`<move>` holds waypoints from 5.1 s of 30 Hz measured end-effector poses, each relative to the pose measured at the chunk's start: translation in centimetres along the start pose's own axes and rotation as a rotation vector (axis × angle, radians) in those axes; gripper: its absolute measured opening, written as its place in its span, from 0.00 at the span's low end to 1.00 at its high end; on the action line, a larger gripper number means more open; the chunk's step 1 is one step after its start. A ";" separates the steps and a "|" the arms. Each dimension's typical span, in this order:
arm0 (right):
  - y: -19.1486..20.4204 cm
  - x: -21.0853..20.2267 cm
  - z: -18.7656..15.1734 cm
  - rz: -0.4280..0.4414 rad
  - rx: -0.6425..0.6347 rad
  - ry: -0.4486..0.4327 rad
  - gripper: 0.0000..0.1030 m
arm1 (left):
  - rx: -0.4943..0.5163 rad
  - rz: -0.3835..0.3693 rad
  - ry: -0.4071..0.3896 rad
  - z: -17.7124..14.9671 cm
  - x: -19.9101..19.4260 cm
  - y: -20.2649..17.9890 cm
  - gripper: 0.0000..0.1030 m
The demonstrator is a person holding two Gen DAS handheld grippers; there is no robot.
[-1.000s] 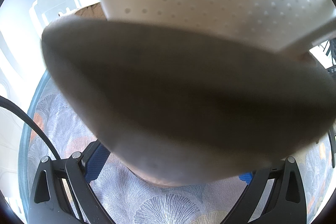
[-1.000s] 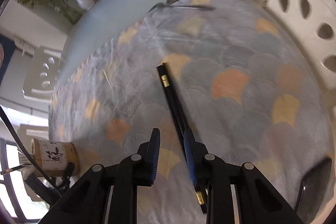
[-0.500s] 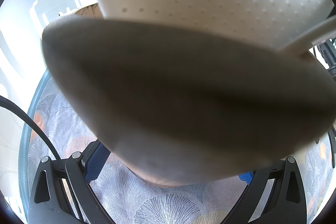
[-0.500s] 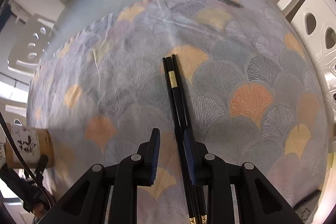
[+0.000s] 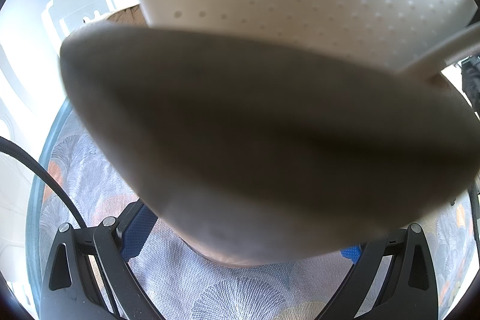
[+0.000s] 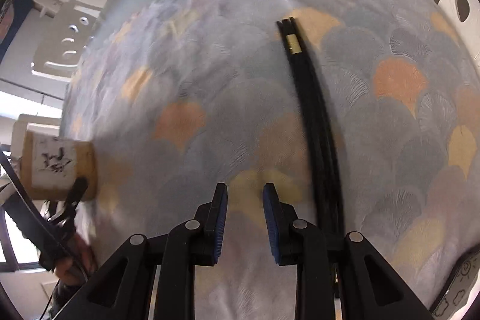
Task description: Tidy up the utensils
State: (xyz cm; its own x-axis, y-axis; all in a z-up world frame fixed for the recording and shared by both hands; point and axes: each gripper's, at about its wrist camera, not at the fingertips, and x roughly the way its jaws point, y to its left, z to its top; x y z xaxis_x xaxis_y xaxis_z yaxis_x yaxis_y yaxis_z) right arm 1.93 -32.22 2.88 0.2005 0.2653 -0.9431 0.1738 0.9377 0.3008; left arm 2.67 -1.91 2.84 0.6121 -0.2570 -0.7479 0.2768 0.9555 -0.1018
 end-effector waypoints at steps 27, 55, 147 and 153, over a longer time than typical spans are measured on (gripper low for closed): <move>-3.1 -1.8 -0.9 -0.143 0.038 0.000 0.25 | -0.001 -0.001 0.000 0.0 0.0 0.1 0.97; 2.4 -2.8 -2.0 -0.021 -0.068 -0.061 0.24 | -0.001 -0.001 0.000 0.0 0.0 0.4 0.97; 33.0 -18.5 -2.4 0.095 -0.640 -0.698 0.04 | -0.003 -0.005 0.000 -0.1 0.2 0.6 0.97; 31.9 -19.2 -2.3 0.133 -0.614 -0.616 0.43 | -0.004 -0.006 0.001 -0.1 0.2 0.4 0.97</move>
State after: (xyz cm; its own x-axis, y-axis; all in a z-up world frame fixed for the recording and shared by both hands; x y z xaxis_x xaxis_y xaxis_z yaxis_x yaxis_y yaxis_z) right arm 1.43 -6.89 30.21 0.6976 0.3785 -0.6083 -0.4012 0.9098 0.1061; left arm 2.82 -1.54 2.62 0.6097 -0.2625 -0.7479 0.2773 0.9546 -0.1089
